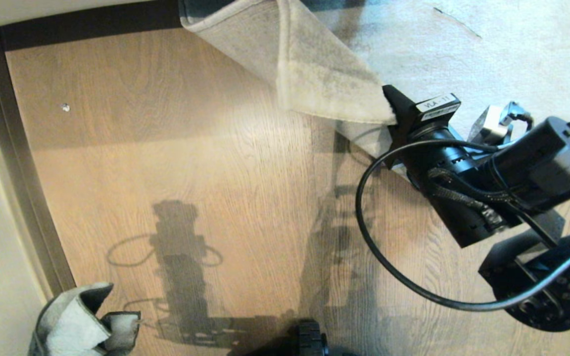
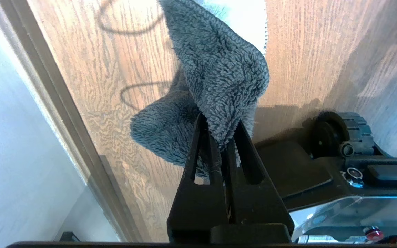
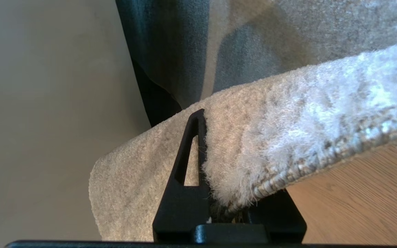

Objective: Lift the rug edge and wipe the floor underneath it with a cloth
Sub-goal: Lay down the carpet

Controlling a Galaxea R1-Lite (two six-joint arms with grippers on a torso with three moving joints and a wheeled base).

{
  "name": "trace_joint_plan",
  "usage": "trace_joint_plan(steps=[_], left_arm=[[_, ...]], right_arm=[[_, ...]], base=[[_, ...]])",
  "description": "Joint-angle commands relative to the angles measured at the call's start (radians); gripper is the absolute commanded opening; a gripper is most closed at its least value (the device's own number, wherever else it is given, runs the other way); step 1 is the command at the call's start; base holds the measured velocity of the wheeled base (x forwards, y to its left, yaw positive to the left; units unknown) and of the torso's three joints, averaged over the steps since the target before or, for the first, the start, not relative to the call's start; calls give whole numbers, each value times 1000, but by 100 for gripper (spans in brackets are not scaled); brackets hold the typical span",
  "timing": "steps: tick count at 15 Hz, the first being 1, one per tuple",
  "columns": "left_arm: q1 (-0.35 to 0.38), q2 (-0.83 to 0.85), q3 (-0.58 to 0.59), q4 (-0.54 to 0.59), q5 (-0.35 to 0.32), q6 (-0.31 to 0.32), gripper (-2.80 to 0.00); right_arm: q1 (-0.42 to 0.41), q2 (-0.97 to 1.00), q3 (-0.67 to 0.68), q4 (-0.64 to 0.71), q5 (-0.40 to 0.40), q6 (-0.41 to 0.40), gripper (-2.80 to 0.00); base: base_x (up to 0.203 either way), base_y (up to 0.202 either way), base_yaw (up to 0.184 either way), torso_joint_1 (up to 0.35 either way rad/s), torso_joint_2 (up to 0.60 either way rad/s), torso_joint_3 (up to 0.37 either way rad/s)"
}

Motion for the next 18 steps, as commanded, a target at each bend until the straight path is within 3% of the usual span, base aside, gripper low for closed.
trace_joint_plan(steps=[1,3,8,18], left_arm=[[79,-13,0,0,1,-1,-280],[126,-57,0,0,0,-1,-280],[91,-281,0,1,-1,-2,-280],[90,-282,0,1,-1,-4,-280]], right_arm=[[0,1,6,-44,-4,6,-280],[-1,-5,6,-44,-4,6,-280],[-1,-7,4,-44,-4,7,-280],[-47,-7,12,-44,-2,22,-280]], base=[[0,0,0,0,0,0],[0,0,0,0,0,0],[0,0,0,0,0,0],[0,0,0,0,0,0]])
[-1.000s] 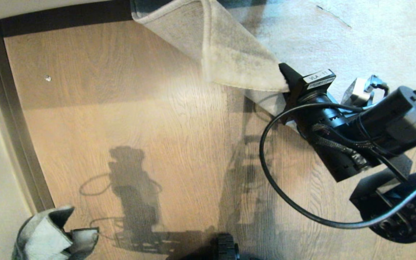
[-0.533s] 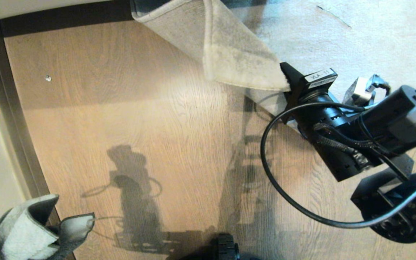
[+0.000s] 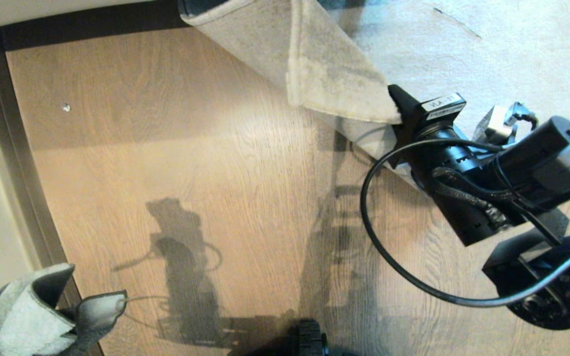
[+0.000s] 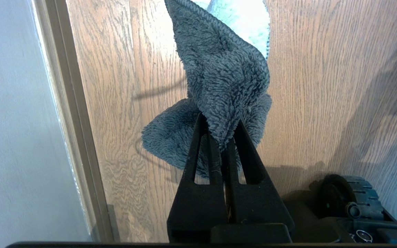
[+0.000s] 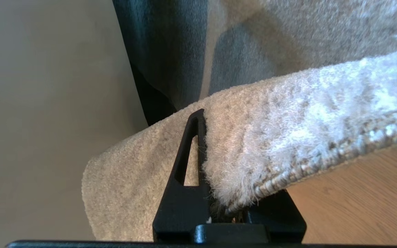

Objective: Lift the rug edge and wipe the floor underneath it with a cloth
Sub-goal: Lay down the carpet

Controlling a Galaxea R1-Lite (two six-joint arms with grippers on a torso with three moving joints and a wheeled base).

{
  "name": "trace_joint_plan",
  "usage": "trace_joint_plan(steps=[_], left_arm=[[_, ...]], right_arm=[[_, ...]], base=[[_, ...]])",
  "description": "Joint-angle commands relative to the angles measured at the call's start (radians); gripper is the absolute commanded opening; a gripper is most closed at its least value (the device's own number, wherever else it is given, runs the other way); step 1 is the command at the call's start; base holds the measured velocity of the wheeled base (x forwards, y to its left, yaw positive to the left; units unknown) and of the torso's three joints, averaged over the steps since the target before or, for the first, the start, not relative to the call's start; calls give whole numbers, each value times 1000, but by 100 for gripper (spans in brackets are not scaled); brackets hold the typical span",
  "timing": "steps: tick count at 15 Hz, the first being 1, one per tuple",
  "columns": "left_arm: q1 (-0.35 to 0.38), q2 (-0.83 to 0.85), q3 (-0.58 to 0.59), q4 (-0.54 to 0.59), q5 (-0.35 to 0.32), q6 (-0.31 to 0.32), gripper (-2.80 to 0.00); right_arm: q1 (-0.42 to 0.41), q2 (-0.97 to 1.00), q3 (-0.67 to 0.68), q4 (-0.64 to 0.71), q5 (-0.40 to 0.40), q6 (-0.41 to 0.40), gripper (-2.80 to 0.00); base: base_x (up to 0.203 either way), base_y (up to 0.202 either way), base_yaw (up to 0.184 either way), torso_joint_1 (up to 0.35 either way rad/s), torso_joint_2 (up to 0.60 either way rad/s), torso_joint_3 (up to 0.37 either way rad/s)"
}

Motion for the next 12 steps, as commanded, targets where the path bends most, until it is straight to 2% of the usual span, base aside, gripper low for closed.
trace_joint_plan(steps=[1,12], left_arm=[[0,-1,0,-1,0,-1,-280],[0,-1,0,-1,0,-1,-280]], right_arm=[[-10,-5,4,-43,-2,18,-280],[-9,-30,34,-43,2,51,-280]], base=[[0,0,0,0,0,0],[0,0,0,0,0,0]])
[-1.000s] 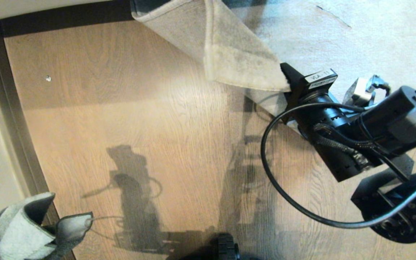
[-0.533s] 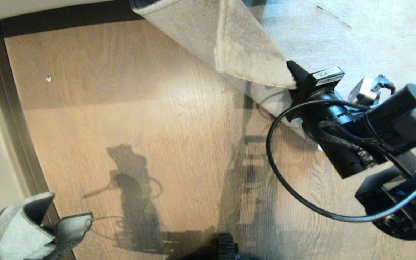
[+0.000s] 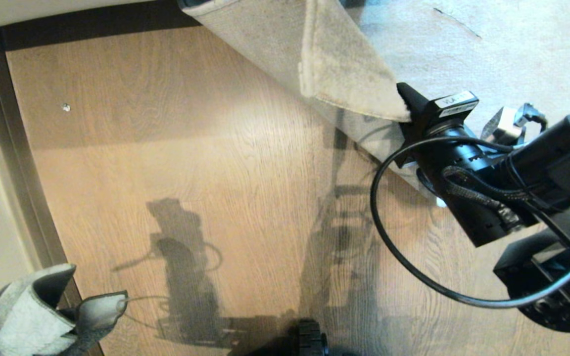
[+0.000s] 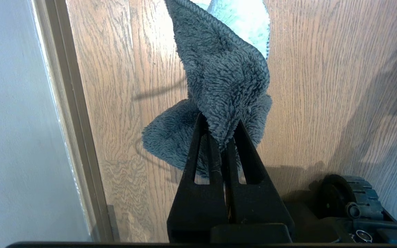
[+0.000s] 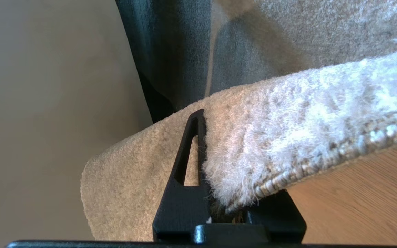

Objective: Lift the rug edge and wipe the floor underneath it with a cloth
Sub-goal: Lay down the carpet

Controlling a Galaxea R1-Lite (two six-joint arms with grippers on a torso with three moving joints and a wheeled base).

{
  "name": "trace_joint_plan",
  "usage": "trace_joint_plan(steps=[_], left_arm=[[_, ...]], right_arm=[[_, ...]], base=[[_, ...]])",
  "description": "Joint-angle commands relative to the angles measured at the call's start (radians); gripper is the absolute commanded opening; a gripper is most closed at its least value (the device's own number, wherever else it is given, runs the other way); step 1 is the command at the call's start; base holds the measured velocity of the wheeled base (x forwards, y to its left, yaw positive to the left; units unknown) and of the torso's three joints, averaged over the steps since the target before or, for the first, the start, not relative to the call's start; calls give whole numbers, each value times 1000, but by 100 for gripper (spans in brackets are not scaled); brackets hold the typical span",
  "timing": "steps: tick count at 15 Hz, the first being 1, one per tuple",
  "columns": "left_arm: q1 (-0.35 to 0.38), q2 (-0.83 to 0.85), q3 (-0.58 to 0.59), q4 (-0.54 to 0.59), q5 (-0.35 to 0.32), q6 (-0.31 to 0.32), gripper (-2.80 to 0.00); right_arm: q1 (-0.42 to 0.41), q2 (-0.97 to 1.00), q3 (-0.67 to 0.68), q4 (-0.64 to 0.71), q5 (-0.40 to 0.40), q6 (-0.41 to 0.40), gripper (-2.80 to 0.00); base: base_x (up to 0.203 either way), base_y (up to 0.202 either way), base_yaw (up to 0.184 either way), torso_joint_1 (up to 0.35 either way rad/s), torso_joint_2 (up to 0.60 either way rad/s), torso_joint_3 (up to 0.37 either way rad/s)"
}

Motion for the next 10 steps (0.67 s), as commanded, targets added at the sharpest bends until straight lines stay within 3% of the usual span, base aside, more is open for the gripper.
trace_joint_plan(steps=[1,2,10], left_arm=[[0,-1,0,0,1,-1,-280],[0,-1,0,0,2,-1,-280],[0,-1,0,0,0,-1,-280]], right_arm=[[2,-2,15,-44,1,9,-280],[2,-2,17,-44,3,10,0],[48,67,64,-44,-2,1,0]], base=[[0,0,0,0,0,0],[0,0,0,0,0,0],[0,0,0,0,0,0]])
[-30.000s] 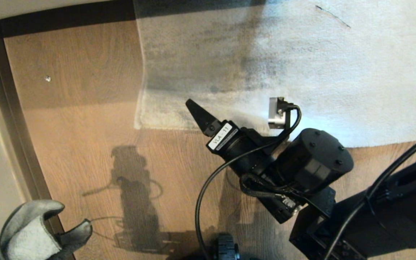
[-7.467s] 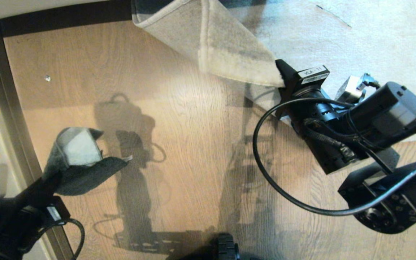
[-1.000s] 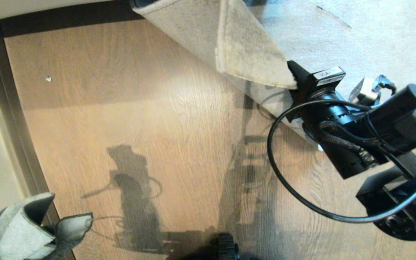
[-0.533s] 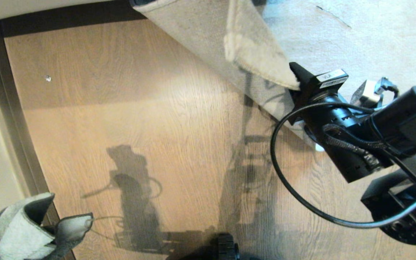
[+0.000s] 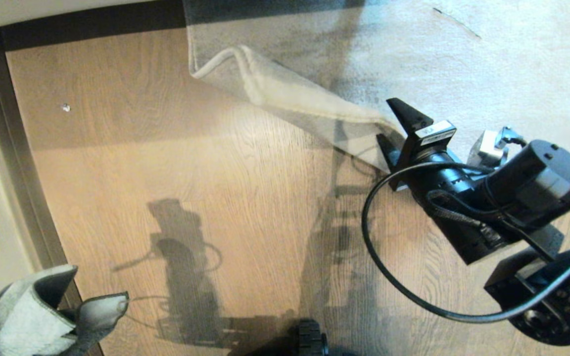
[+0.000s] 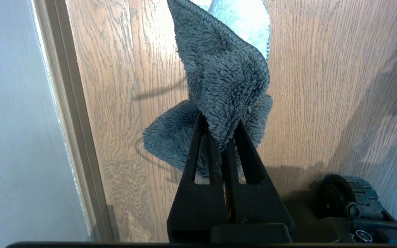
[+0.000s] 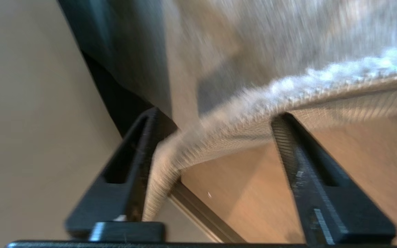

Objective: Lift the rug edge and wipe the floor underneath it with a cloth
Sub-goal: Lay down the carpet

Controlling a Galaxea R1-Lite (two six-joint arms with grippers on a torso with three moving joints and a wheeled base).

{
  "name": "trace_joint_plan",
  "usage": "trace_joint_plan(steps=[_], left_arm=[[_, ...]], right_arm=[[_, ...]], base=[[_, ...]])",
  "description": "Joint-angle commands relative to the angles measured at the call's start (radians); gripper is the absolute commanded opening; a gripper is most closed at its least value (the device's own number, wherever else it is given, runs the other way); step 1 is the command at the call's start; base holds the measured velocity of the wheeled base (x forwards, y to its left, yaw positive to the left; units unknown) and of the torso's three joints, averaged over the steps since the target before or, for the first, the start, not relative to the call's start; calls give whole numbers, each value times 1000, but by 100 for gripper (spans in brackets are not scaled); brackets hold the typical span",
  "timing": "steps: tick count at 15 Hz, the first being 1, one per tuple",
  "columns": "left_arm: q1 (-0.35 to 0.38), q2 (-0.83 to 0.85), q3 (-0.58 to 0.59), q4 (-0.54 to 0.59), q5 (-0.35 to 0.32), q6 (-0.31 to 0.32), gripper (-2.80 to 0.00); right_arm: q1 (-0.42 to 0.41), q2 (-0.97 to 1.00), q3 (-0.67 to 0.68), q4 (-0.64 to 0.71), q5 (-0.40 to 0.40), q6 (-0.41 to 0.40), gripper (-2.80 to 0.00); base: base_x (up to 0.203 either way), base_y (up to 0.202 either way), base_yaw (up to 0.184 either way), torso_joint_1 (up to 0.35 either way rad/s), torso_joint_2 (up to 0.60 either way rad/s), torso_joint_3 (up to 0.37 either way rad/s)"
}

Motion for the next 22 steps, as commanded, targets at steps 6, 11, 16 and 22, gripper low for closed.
trace_joint_plan(steps=[6,11,16,22], left_arm=[[0,-1,0,-1,0,-1,-280],[0,-1,0,-1,2,-1,-280],[0,-1,0,-1,1,-1,-280],[0,-1,0,-1,1,-1,-280]], right_arm=[[178,54,71,-45,-23,3,0],[264,126,106,-45,-88,2,0],[310,199,115,-45,-117,-16,0],[317,290,118,-45,-119,-67,-280]], base=[[0,0,0,0,0,0],[0,0,0,0,0,0],[0,0,0,0,0,0],[0,0,0,0,0,0]])
